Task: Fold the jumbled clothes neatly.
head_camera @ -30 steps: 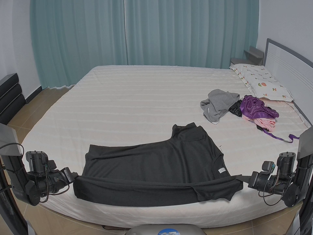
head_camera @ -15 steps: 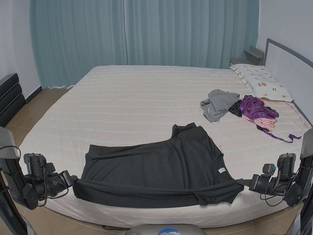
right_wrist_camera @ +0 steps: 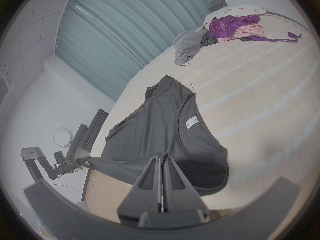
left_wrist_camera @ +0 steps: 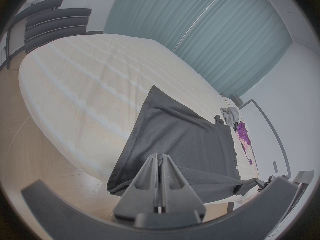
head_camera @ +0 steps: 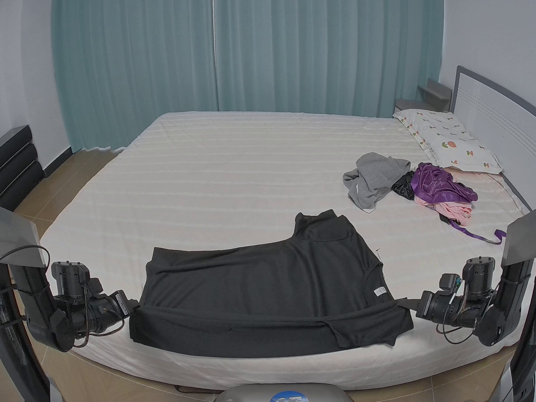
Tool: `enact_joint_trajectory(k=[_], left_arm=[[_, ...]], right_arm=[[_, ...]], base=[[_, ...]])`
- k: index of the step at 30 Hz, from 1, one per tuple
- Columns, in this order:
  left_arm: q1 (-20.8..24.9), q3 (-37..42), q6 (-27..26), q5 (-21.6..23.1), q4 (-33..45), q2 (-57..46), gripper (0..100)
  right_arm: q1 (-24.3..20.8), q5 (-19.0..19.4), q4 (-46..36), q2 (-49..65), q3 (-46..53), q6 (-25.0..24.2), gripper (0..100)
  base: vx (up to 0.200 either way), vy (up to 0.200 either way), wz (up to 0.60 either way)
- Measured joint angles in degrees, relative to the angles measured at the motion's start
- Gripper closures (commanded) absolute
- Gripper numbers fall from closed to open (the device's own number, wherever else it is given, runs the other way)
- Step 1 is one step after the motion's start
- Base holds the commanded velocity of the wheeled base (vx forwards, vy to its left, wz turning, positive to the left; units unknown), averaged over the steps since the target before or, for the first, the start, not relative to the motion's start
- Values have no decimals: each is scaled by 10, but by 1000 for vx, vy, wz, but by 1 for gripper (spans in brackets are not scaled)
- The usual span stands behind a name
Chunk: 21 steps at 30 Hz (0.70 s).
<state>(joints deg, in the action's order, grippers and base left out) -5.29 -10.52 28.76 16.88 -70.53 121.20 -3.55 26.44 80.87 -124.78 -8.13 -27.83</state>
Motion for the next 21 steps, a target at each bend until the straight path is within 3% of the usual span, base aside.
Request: enact_joint_trajectory(k=[21], left_arm=[[1, -64, 14, -18, 0, 84, 100]], right_arm=[[-6, -7, -63, -86, -133, -2, 100]], base=[[0, 0, 0]])
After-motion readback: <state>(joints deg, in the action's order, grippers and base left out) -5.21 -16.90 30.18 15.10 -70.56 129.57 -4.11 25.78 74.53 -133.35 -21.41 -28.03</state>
